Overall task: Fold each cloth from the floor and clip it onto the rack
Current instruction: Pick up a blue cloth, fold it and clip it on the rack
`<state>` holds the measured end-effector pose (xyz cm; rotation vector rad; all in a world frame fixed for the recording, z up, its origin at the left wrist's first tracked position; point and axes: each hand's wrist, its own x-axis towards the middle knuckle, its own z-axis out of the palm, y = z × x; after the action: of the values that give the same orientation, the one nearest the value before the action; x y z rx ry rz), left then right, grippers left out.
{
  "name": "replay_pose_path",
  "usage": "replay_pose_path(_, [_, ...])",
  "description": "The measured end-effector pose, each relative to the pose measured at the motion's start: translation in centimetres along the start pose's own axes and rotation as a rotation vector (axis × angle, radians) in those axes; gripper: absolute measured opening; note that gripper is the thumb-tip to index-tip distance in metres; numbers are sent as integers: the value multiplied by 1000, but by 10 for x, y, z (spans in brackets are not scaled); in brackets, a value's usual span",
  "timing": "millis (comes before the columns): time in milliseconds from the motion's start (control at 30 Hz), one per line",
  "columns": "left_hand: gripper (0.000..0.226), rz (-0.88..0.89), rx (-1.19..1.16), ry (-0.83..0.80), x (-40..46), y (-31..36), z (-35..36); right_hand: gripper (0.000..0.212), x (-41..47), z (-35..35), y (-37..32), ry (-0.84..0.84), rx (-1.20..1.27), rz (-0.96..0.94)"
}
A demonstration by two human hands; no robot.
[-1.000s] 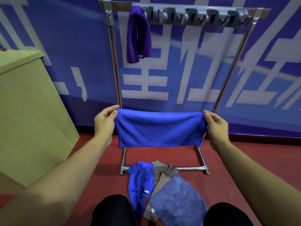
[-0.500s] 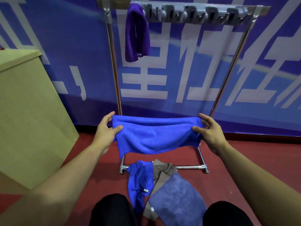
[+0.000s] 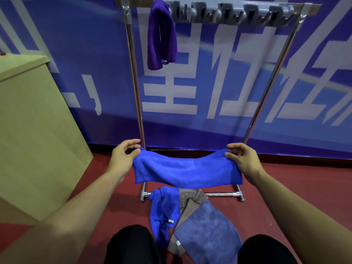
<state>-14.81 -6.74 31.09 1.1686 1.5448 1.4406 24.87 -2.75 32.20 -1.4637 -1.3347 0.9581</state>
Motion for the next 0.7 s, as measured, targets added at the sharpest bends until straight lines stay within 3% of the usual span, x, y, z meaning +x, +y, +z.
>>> replay_pose_path(133, [42, 41, 140, -33, 1, -2, -4, 23, -1, -1, 3, 6, -166, -19])
replay_pose_path(233, [41, 28, 181, -59, 0, -2, -4, 11, -2, -2, 4, -9, -161, -9])
replay_pose_path(333, [37, 15, 190, -60, -2, -2, -3, 28, -3, 0, 4, -59, -43, 10])
replay_pose_path(400, [34, -15, 150, -47, -2, -2, -2, 34, -3, 0, 1, -93, 43, 58])
replay_pose_path(467, [34, -96, -3, -62, -1, -2, -4, 26, -3, 0, -1, -140, 86, 93])
replay_pose_path(567, [48, -162, -138, -124, 0, -2, -7, 22, -5, -3, -2, -192, 39, 67])
replay_pose_path(700, [32, -30, 85, -138, -2, -2, -9, 15, -2, -8, 0, -133, -69, 24])
